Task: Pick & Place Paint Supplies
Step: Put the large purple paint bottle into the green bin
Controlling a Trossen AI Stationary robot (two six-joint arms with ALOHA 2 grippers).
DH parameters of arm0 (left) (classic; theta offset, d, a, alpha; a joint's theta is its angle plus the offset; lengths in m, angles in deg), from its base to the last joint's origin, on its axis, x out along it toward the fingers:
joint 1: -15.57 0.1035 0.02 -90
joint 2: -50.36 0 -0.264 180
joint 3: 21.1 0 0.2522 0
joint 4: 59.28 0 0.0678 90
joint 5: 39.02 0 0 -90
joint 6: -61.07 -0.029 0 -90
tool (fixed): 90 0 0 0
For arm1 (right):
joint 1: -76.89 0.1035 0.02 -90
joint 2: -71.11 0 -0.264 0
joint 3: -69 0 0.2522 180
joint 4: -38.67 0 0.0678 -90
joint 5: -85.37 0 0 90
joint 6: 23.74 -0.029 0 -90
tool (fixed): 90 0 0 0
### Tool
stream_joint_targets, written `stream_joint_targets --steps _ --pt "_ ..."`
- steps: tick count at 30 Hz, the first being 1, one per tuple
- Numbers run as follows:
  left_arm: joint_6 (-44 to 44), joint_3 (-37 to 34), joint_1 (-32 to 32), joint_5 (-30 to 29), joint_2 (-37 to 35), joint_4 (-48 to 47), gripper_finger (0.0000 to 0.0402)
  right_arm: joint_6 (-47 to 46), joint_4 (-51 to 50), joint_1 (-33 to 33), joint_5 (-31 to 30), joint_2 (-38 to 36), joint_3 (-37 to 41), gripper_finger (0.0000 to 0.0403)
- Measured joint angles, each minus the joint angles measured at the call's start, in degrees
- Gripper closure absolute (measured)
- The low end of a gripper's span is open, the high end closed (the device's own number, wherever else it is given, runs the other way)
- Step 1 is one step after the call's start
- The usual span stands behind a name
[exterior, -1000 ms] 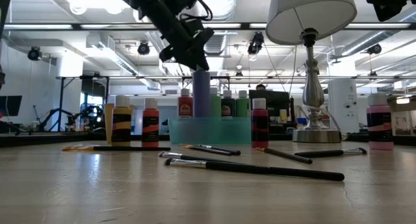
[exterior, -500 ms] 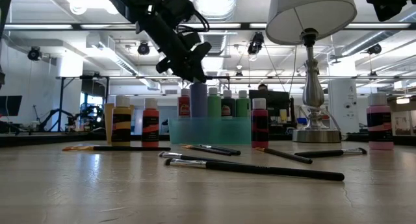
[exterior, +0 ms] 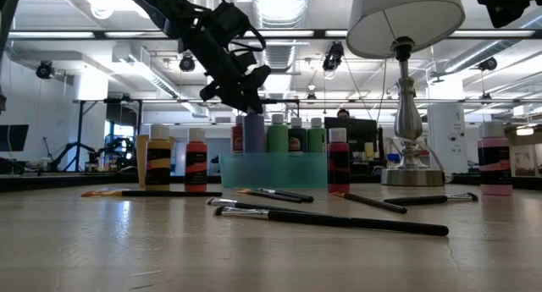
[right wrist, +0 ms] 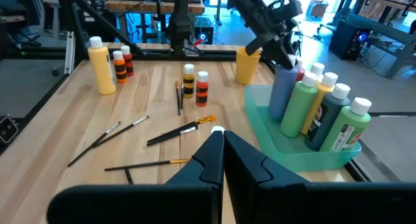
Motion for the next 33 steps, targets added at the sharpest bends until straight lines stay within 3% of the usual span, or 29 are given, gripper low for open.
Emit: stream_joint_targets --steps 7,33 --pt "-1.2 -0.1 0.7 1.6 2.5 3.9 0.0273 0.0 0.0 0.0 0.0 0.0 0.0 0.0394" --pt "-6.3 4.4 2.6 1.4 6.8 4.4 0.0268 0.0 0.0 0.0 0.0 0.0 0.0 0.0394"
